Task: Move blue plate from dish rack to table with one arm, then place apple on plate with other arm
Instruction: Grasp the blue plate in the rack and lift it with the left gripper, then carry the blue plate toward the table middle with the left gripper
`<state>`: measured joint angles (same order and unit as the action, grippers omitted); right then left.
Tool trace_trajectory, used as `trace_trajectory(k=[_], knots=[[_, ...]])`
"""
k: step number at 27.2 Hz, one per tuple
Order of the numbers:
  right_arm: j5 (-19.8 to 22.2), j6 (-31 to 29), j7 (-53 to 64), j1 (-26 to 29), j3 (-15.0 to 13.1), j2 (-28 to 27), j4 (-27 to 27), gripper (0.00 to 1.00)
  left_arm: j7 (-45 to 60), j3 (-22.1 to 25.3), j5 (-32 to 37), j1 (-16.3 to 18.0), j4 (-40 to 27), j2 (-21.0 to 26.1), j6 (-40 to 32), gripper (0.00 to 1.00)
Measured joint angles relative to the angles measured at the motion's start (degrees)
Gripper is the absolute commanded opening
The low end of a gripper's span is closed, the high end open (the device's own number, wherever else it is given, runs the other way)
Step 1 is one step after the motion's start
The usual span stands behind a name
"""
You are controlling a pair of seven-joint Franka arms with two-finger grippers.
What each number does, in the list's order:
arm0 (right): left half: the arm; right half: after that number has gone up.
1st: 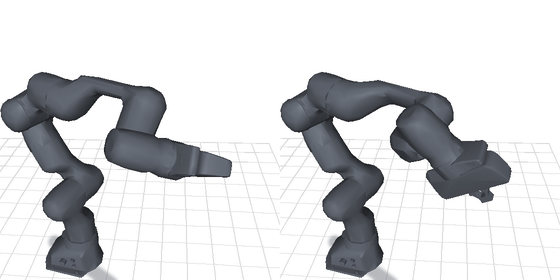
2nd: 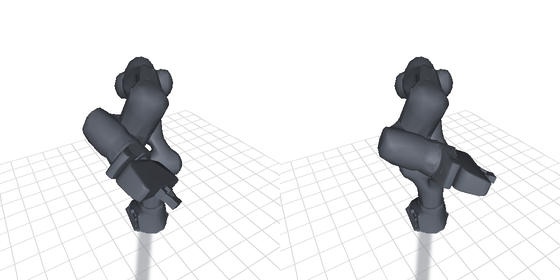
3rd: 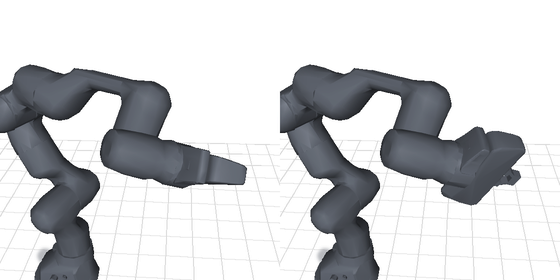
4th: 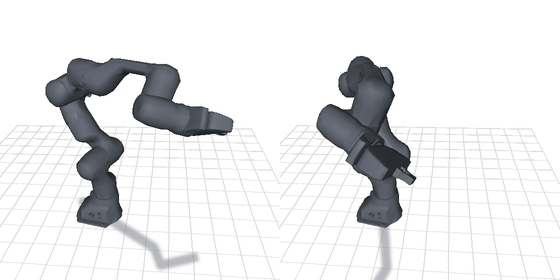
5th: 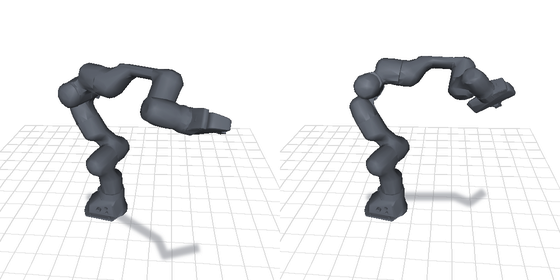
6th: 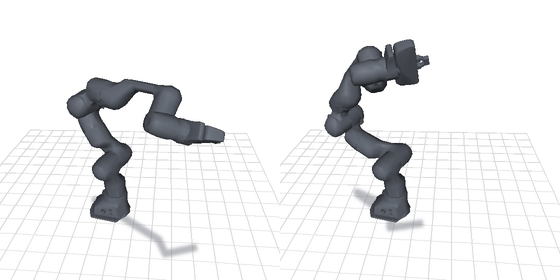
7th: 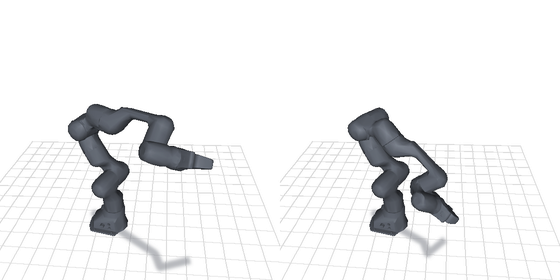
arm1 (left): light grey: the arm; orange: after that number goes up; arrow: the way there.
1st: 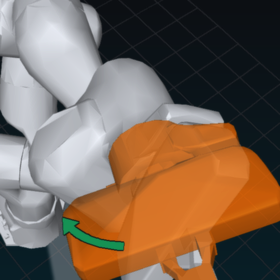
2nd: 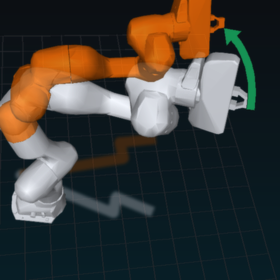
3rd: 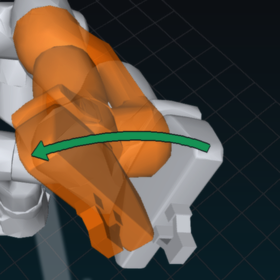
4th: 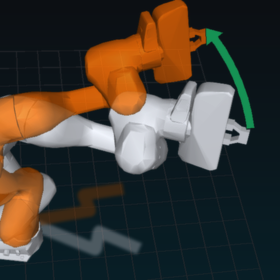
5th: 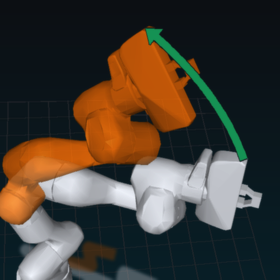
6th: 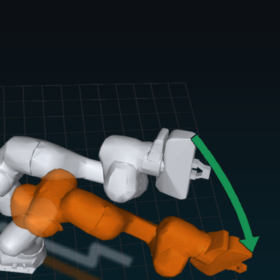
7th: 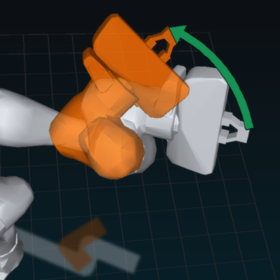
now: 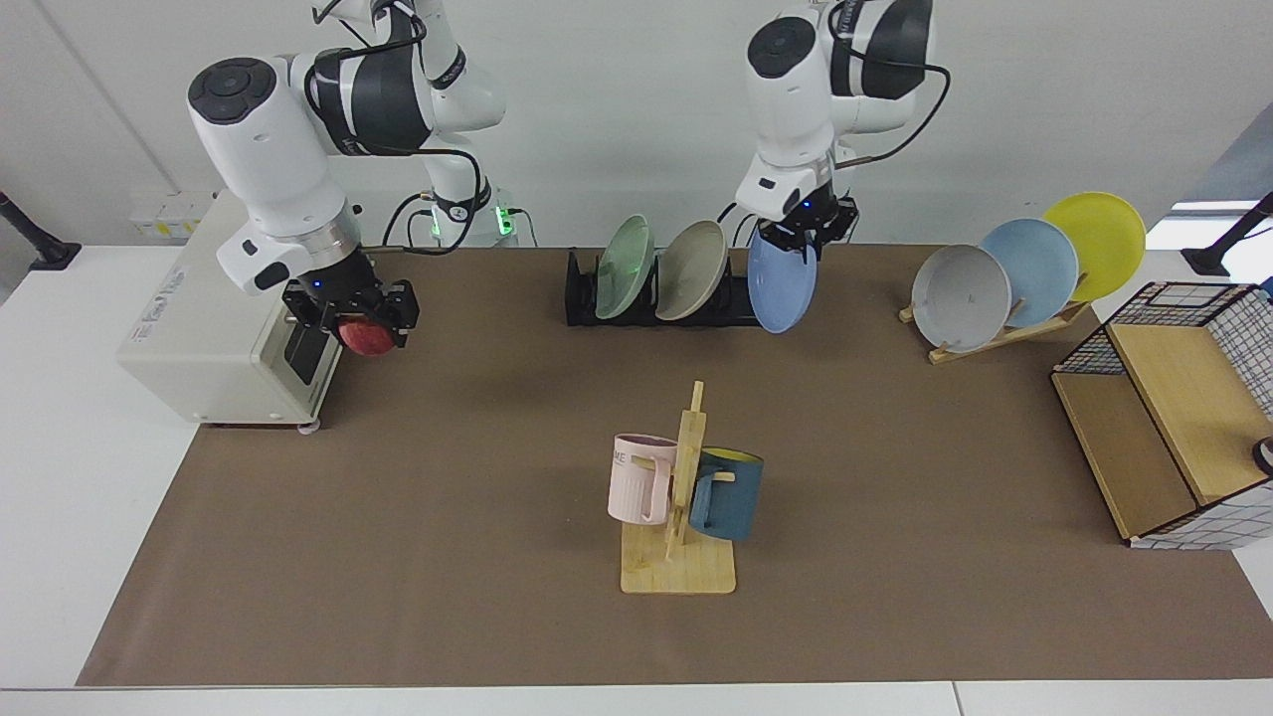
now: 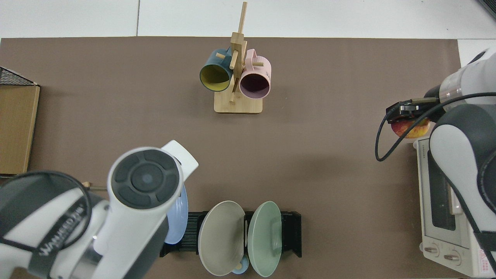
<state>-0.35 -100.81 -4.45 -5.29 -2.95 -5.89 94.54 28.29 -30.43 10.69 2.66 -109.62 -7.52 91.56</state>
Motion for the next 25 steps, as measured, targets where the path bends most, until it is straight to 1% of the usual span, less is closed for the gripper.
trace_trajectory(k=[3,5,7,9,12,14,16,18,21,23,25], knots=[[0.00,0.00,0.00,0.00,0.00,-0.13,0.02,0.00,2.74,2.22,-1.46,2.05,4.13,4.56,2.23,0.00],[0.00,0.00,0.00,0.00,0.00,-0.21,0.04,0.00,4.95,4.44,-4.69,2.70,5.54,6.75,6.25,0.00],[0.00,0.00,0.00,0.00,0.00,-0.26,0.05,0.00,6.47,7.26,-9.46,3.26,6.08,8.41,11.30,0.00],[0.00,0.00,0.00,0.00,0.00,-0.26,0.05,0.00,6.94,8.76,-13.75,3.96,5.98,9.21,14.58,0.00],[0.00,0.00,0.00,0.00,0.00,-0.26,0.06,0.00,7.54,9.36,-19.55,5.28,5.04,9.71,19.08,0.00],[0.00,0.00,0.00,0.00,0.00,-0.27,0.10,0.00,7.77,9.36,-24.13,5.79,3.36,9.75,22.61,0.00],[0.00,0.00,0.00,0.00,0.00,-0.28,0.12,0.00,8.02,9.10,-27.94,5.70,0.55,9.87,27.98,0.00],[0.00,0.01,0.00,0.00,0.00,-0.29,0.12,0.00,8.60,8.61,-30.27,4.64,-3.10,10.52,34.79,0.00],[0.00,0.02,0.00,0.00,0.00,-0.31,0.12,0.00,11.34,8.06,-31.63,1.19,-7.93,12.47,43.89,0.00],[0.00,0.02,0.00,0.00,0.00,-0.32,0.12,0.00,13.11,7.74,-32.52,-1.01,-10.14,13.77,47.85,0.00],[0.00,0.03,0.00,0.00,0.00,-0.32,0.13,0.00,13.97,7.54,-34.05,-2.53,-11.42,14.63,49.87,0.00]])
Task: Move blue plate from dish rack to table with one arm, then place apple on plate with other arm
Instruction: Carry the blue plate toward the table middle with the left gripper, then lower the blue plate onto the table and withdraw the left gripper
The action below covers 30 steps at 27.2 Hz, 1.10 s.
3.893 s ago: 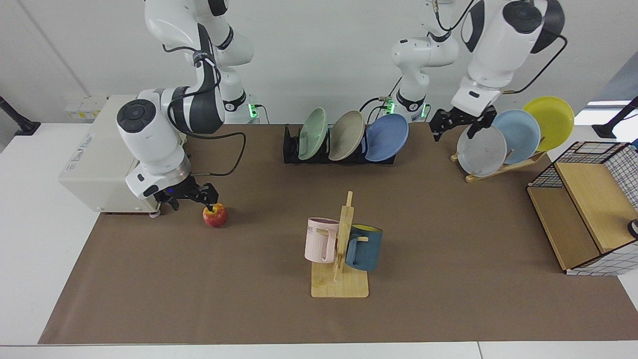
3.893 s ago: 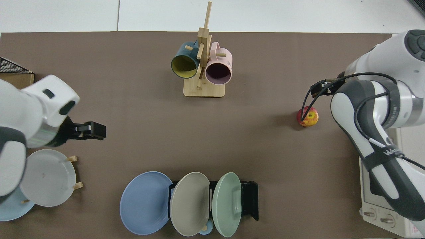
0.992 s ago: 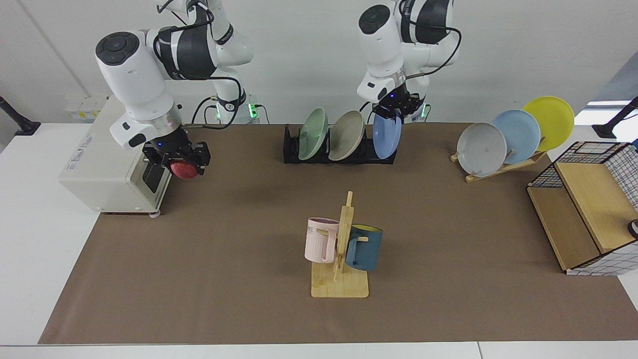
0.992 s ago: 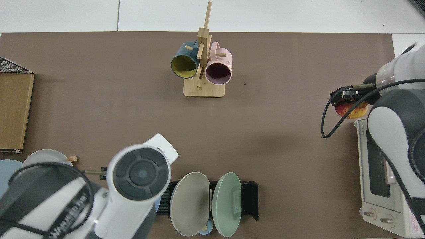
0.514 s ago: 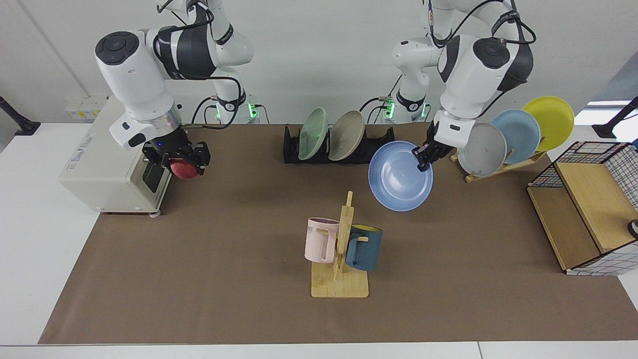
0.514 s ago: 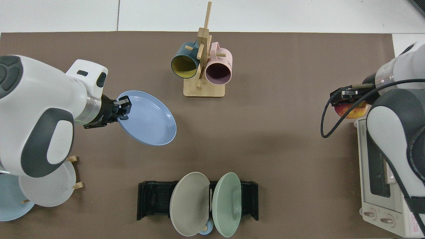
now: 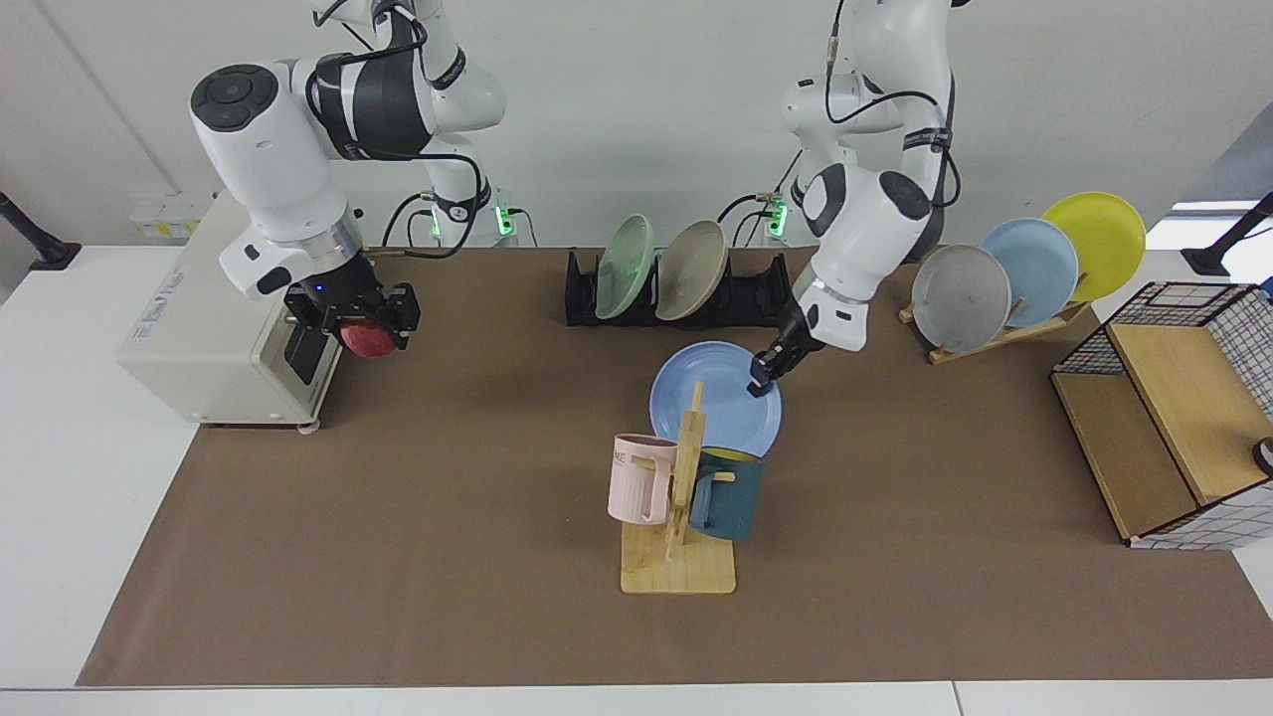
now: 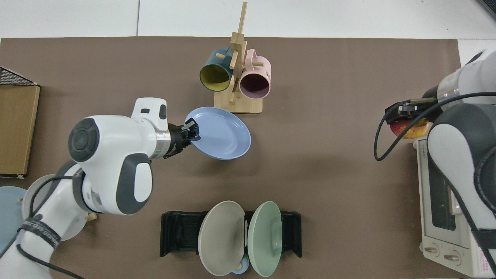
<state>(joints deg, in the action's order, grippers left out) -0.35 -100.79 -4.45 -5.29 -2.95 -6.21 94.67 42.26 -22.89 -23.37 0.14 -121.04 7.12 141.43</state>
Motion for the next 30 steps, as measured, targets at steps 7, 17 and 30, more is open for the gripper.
trace_trajectory(k=[7,17,30], knots=[[0.00,0.06,0.00,0.00,0.00,-0.02,0.00,0.00,0.25,-0.12,-2.16,-3.95,-1.62,0.44,0.99,0.00],[0.00,0.11,0.00,0.00,0.01,-0.04,0.00,0.00,0.55,-0.10,-2.50,-7.03,-3.77,0.34,3.09,0.00],[0.00,0.13,0.00,-1.08,0.33,-0.04,0.00,0.00,-2.89,0.81,-2.45,-6.91,-4.07,0.35,3.20,0.63]])
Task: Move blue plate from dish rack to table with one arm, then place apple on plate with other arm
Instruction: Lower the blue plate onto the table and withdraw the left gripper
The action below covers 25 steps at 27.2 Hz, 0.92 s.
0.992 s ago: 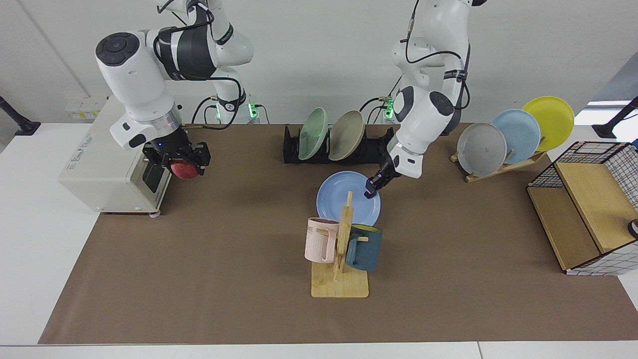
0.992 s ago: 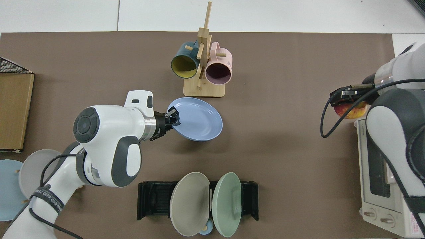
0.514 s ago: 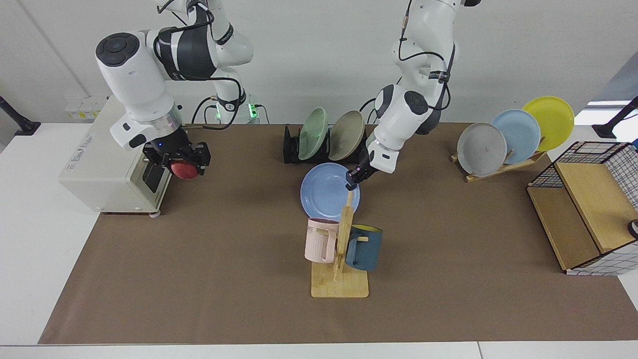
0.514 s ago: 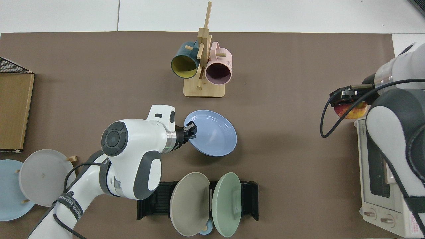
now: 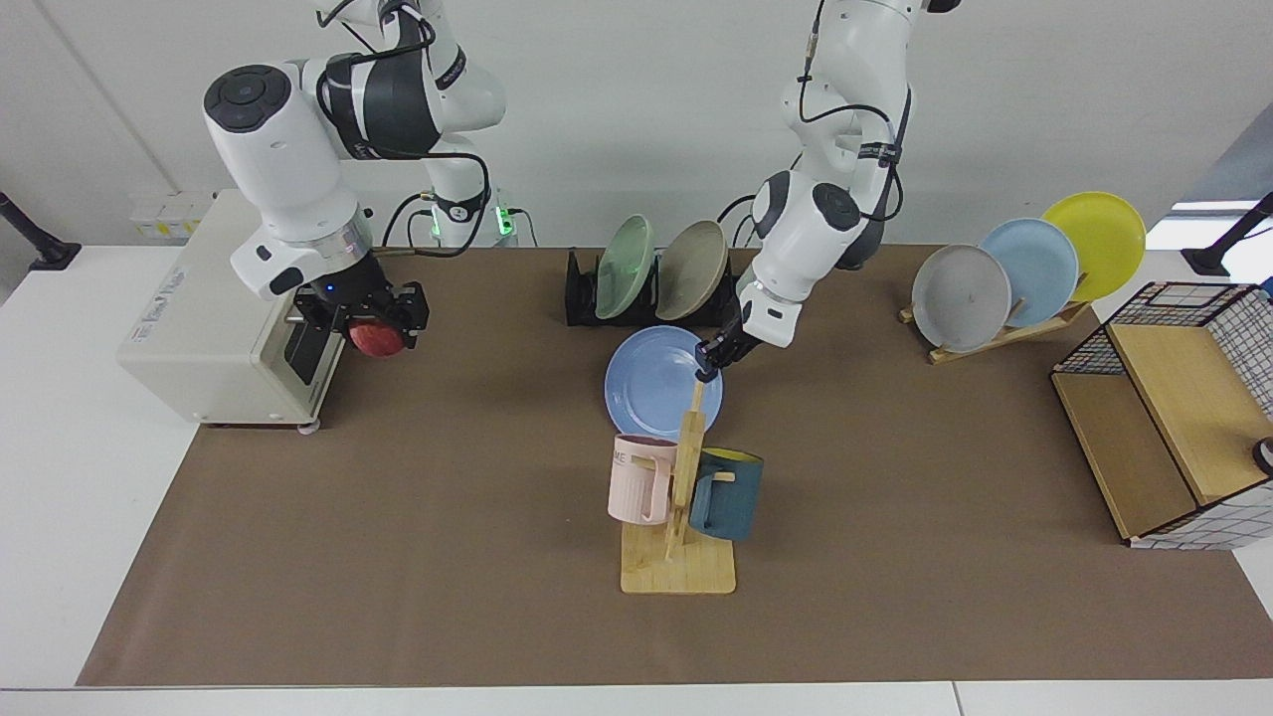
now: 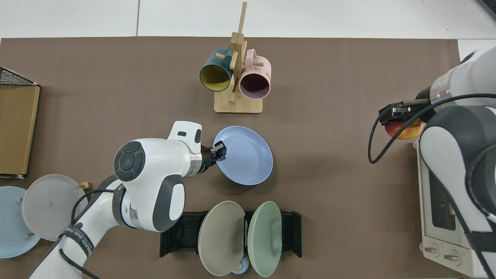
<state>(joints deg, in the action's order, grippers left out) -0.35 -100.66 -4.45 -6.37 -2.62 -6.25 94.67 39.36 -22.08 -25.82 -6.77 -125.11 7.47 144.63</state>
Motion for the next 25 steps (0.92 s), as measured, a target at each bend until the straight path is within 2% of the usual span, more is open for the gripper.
trace_trajectory(k=[2,10,13,14,16,17,21,22,25], knots=[[0.00,0.01,0.00,-0.65,0.06,0.00,0.00,0.00,-0.08,0.08,0.01,0.01,-0.34,0.04,0.00,0.67],[0.00,0.02,0.00,-3.85,0.12,0.01,-0.01,0.00,-0.15,0.13,0.01,0.04,-0.71,0.06,0.00,0.68],[0.00,0.03,0.00,-5.18,0.14,0.05,-0.01,0.00,-0.15,0.16,0.06,0.06,-0.71,0.06,0.00,0.72],[0.00,0.05,0.00,-5.66,0.15,0.07,-0.01,0.00,-0.15,0.18,0.12,0.08,-0.71,0.06,0.00,0.75],[0.00,0.09,-0.02,-6.66,0.15,0.15,-0.01,0.00,-0.15,0.23,0.43,0.28,-0.71,0.06,0.00,0.87],[0.00,0.16,-0.05,-7.14,0.15,0.20,0.00,0.00,-0.16,0.33,0.80,0.45,-0.71,0.06,0.00,0.88],[-0.39,0.53,-0.28,-8.67,0.15,0.40,0.02,0.00,-0.22,1.20,5.80,1.24,-0.47,0.06,-1.87,0.93],[-0.69,0.65,-0.34,-8.97,0.14,0.45,0.06,0.00,-0.22,1.70,7.55,1.37,-0.06,0.04,-3.36,0.99],[-1.51,0.94,-0.39,-9.86,0.09,0.66,0.30,0.00,-0.55,3.58,12.15,1.67,2.85,-0.09,-10.81,1.00]])
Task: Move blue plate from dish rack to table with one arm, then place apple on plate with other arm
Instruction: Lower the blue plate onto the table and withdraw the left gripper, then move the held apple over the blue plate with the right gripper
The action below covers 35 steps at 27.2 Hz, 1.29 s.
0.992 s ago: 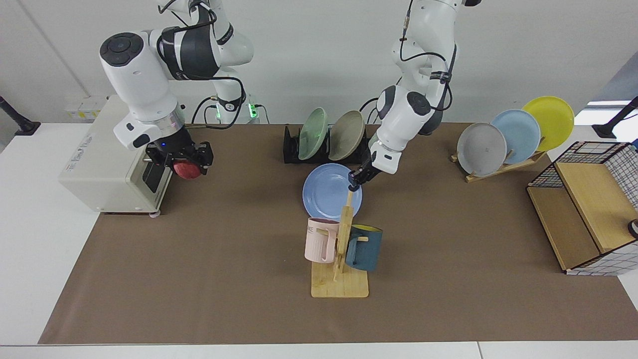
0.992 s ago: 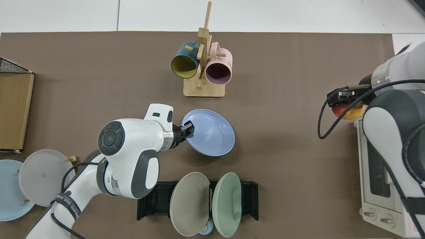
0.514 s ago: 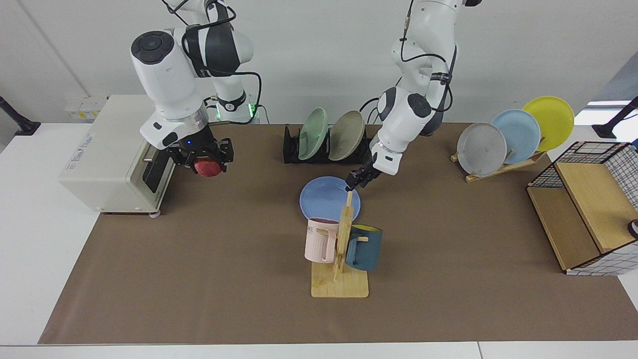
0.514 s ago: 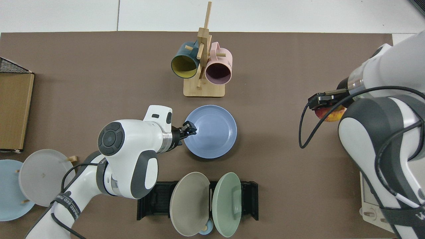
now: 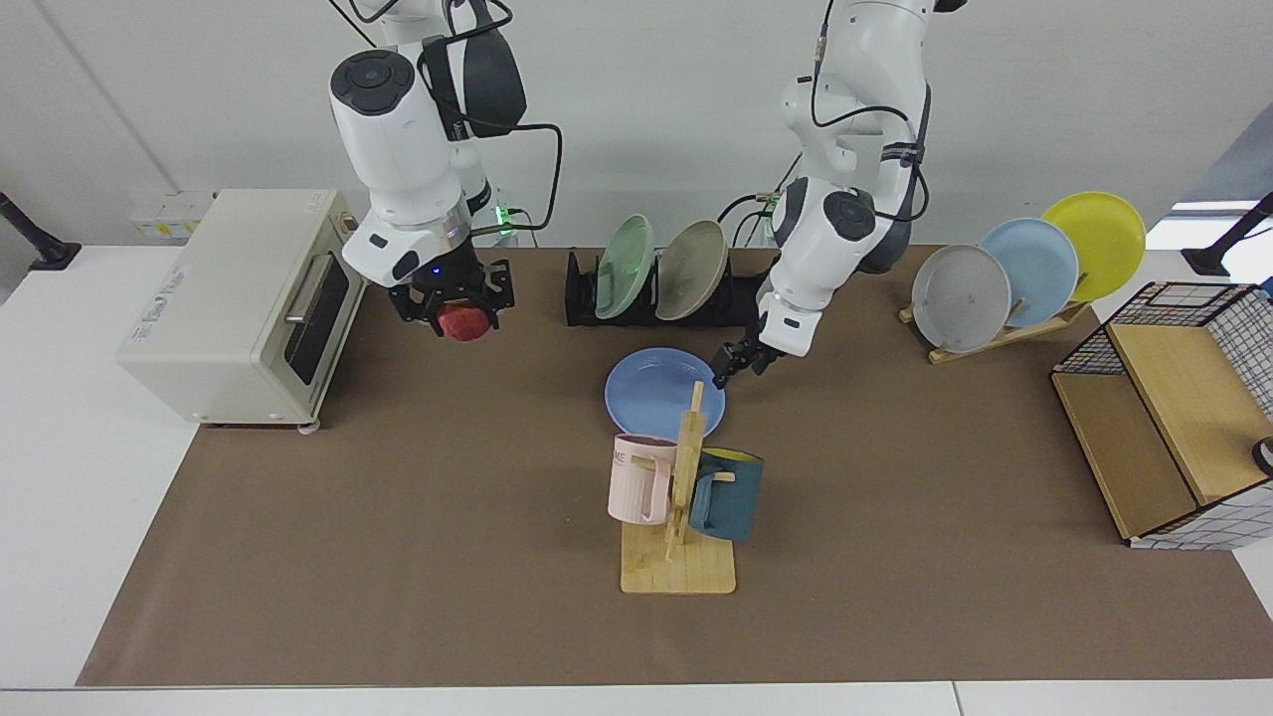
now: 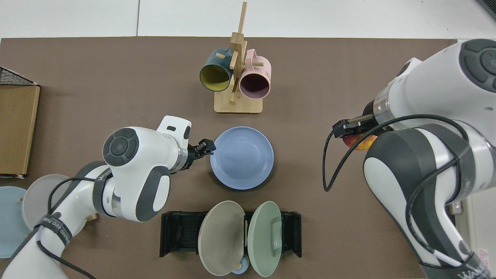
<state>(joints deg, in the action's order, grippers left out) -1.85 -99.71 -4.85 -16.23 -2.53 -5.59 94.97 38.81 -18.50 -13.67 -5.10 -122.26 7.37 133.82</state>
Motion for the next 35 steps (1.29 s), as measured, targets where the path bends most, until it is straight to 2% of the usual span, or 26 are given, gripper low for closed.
trace_trajectory(k=[5,12,14,17,23,29,35], knots=[[-0.29,0.17,-0.08,-2.60,-0.88,0.39,0.31,0.00,-2.36,1.60,4.76,2.13,7.75,-1.26,-15.36,1.00],[-0.39,0.30,-0.14,-7.32,-2.95,1.01,0.82,0.00,-14.31,2.54,5.61,8.73,16.75,-5.63,-35.09,1.00],[-0.40,0.31,-0.14,-8.52,-3.24,1.12,1.11,0.00,-17.43,3.58,6.10,9.68,18.84,-6.43,-38.90,1.00],[-0.43,0.31,-0.15,-10.84,-4.15,1.14,1.48,0.00,-21.22,6.70,6.57,9.37,20.82,-7.44,-41.64,1.00],[-1.01,-0.15,-0.16,-15.88,-5.10,1.13,2.98,0.00,-29.22,14.30,8.63,6.47,21.97,-10.93,-44.84,1.00],[-3.32,-4.41,-0.18,-19.15,-5.14,0.89,5.78,0.00,-32.85,16.08,11.79,6.37,21.98,-14.56,-45.96,1.00],[-5.24,-11.70,-0.22,-21.71,-5.22,-1.09,9.02,0.00,-33.35,16.25,12.26,6.37,21.96,-15.05,-45.78,1.00]])
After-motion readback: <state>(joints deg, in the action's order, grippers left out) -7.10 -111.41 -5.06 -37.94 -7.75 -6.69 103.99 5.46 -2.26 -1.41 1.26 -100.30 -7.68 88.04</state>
